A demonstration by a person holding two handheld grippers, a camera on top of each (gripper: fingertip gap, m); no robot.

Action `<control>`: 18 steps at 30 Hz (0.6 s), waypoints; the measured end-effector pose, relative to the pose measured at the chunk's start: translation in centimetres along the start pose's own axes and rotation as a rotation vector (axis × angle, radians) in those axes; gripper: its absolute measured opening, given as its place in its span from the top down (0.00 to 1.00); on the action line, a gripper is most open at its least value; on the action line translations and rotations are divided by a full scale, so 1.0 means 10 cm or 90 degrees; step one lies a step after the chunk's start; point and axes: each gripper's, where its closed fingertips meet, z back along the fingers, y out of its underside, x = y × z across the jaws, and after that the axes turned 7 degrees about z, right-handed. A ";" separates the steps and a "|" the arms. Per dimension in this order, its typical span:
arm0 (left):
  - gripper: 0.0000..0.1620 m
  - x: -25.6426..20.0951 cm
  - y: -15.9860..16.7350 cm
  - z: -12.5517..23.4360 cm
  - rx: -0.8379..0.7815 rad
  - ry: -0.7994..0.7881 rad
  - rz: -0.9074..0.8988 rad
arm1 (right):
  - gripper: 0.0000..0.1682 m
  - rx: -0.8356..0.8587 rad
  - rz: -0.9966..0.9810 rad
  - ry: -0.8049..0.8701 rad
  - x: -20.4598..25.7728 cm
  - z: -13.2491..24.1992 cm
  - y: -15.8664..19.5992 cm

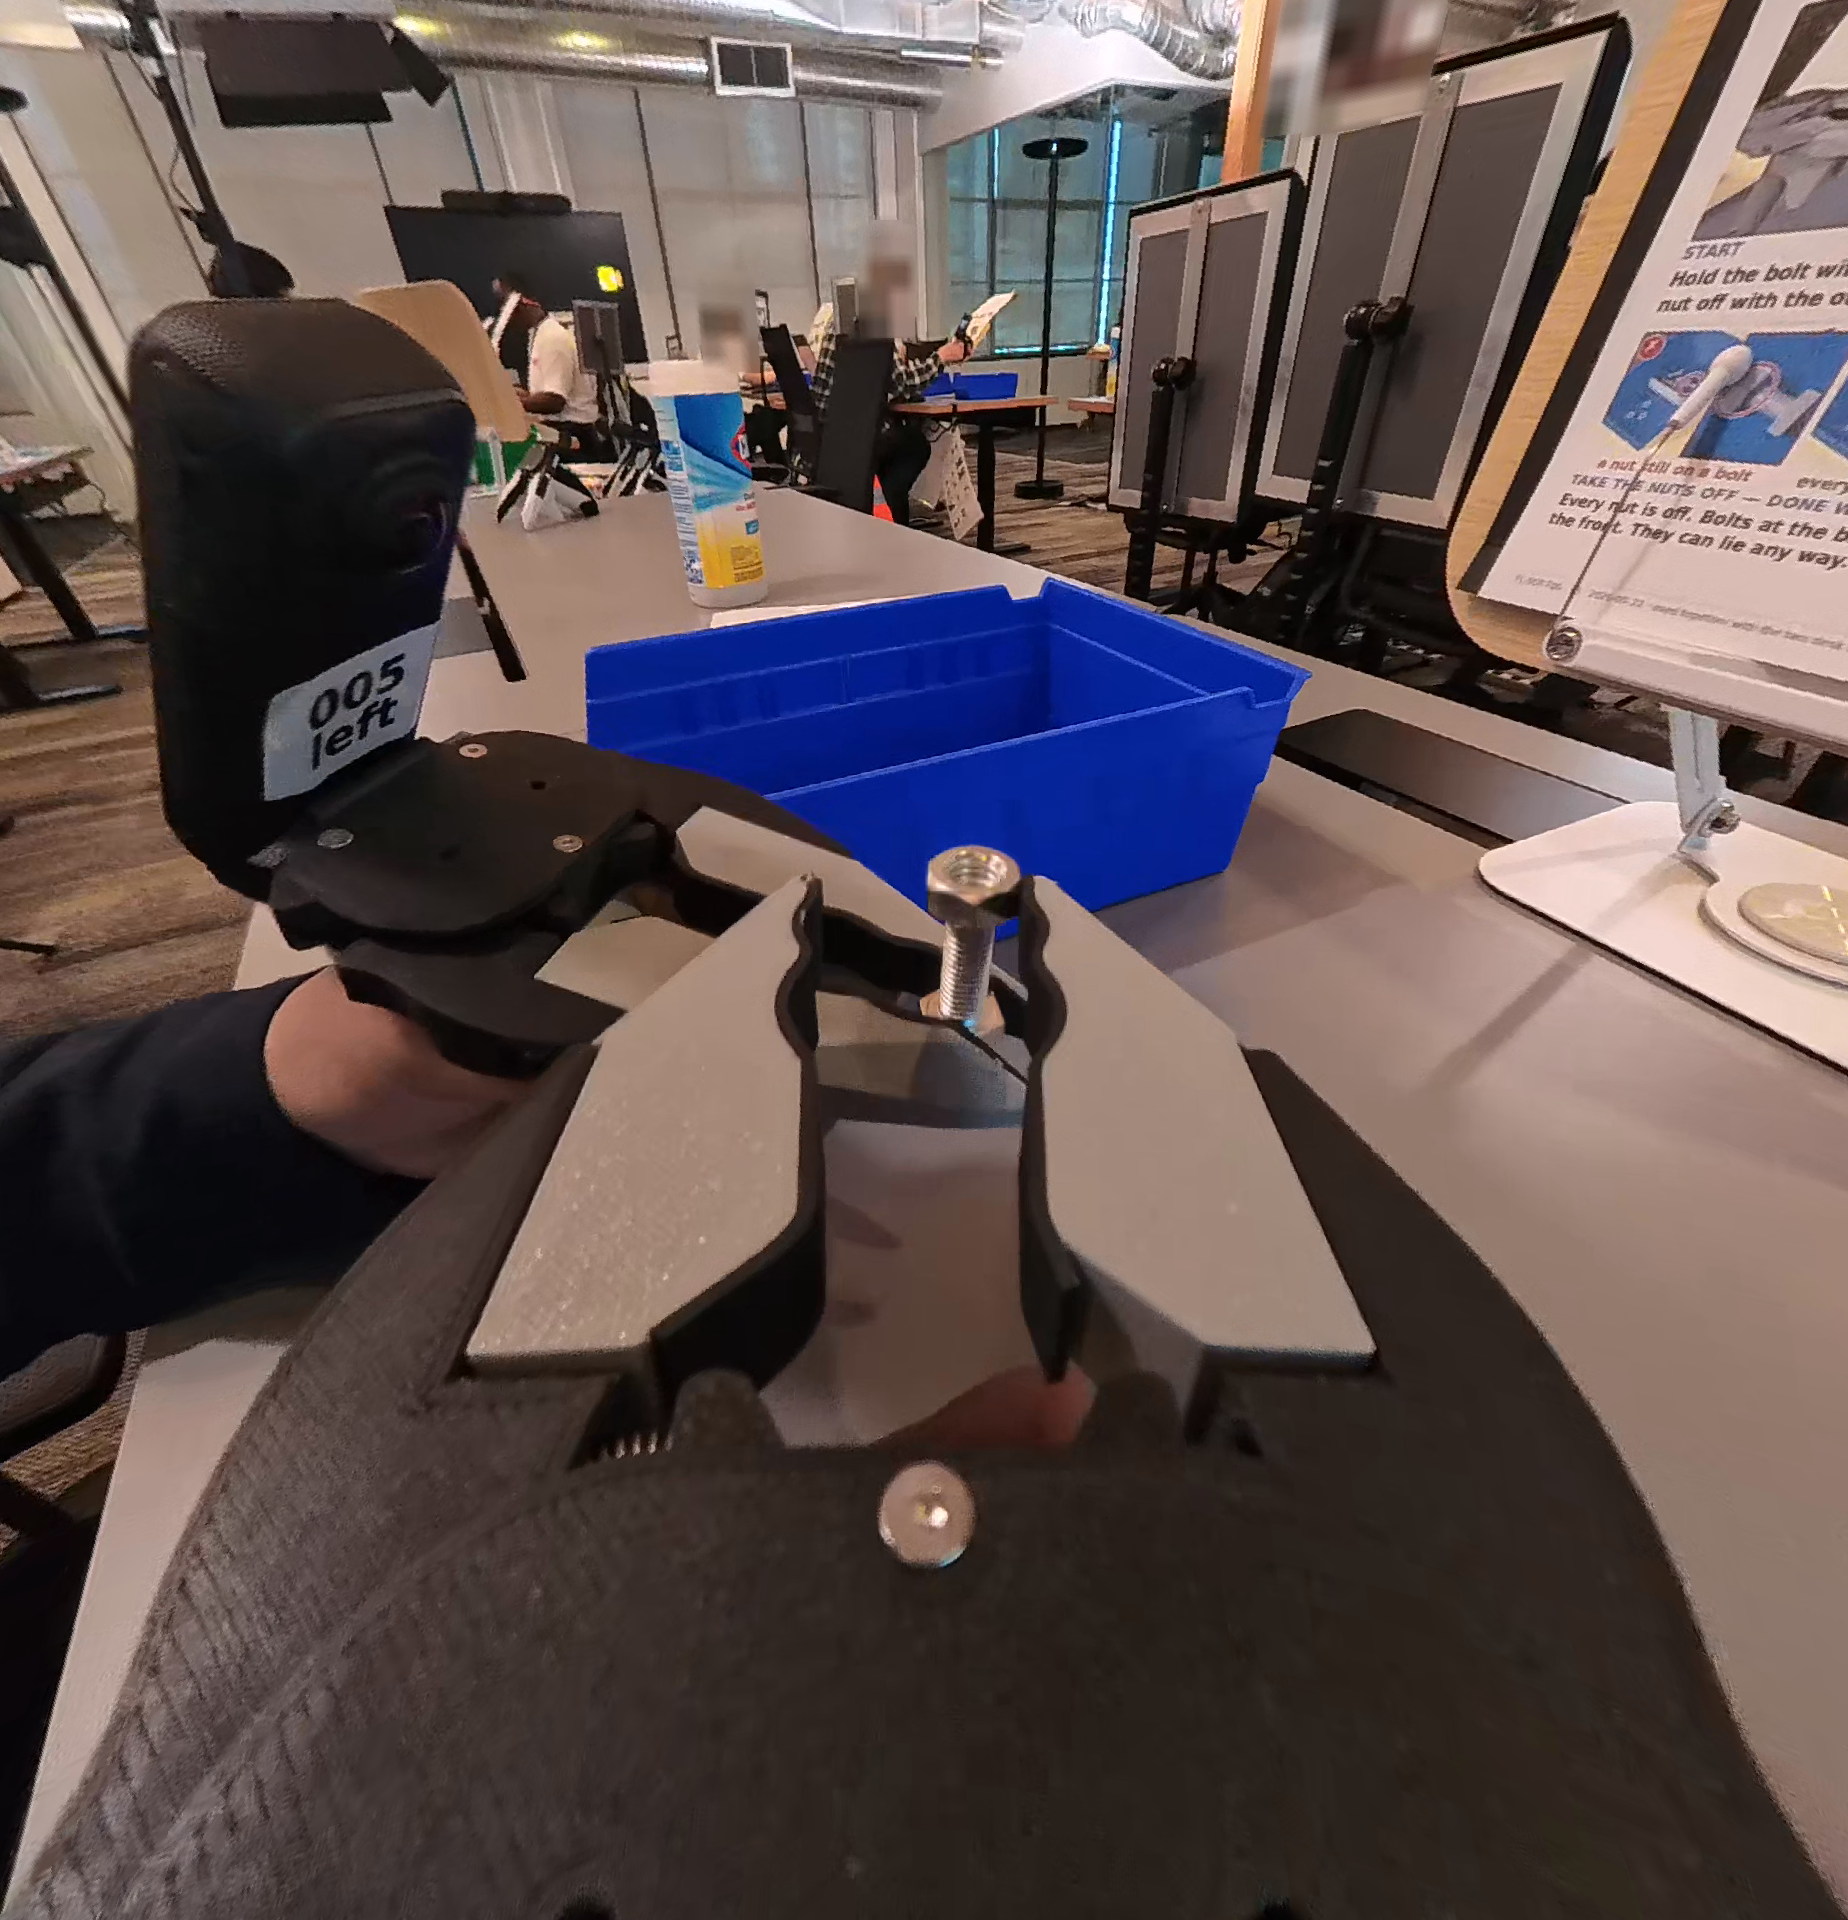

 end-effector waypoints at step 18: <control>0.90 -0.26 0.02 -0.03 0.005 0.054 -0.037 | 0.91 0.005 -0.011 -0.003 -0.04 0.01 0.00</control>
